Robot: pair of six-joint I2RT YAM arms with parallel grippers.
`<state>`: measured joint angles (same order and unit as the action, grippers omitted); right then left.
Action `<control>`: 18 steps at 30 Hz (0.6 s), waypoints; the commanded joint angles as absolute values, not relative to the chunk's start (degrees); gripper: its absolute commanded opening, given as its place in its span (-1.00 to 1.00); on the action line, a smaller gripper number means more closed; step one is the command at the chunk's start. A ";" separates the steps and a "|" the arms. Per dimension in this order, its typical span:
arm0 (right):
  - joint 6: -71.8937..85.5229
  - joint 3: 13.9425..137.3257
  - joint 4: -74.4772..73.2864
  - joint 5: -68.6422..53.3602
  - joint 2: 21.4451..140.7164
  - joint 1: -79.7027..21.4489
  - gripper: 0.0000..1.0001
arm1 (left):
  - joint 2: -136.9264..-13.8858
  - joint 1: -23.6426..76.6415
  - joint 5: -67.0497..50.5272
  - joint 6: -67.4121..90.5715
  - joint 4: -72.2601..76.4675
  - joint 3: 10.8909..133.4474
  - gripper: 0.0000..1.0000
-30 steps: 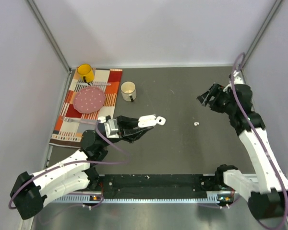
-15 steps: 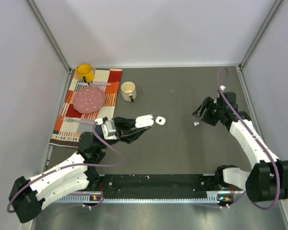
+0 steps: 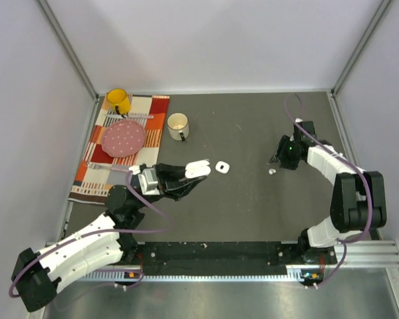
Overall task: Insert the wireless bluetooth earbuds into the charging case
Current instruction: Move the right earbud to the center of the board.
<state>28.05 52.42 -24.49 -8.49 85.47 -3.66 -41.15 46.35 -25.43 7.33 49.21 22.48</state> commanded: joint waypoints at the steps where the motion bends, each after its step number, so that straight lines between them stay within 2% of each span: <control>1: 27.86 55.55 -21.88 -6.08 89.64 -2.64 -0.05 | -39.90 46.58 -24.26 7.03 50.45 22.06 -1.00; 11: 28.65 54.23 -20.22 -8.08 92.37 -2.11 -0.24 | -39.81 46.58 -23.65 6.86 49.48 21.88 -1.00; 14: 29.62 53.09 -19.16 -10.19 93.16 -2.11 -0.42 | -39.99 46.58 -23.64 6.94 49.48 21.97 -1.00; 18: 30.58 51.16 -18.28 -10.55 92.90 -2.11 -0.43 | -39.99 46.58 -23.64 6.94 49.31 22.15 -1.00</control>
<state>29.17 52.62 -21.17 -9.30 92.68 -2.83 -40.60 46.37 -24.49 7.31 48.21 22.26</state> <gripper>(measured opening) 0.291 0.342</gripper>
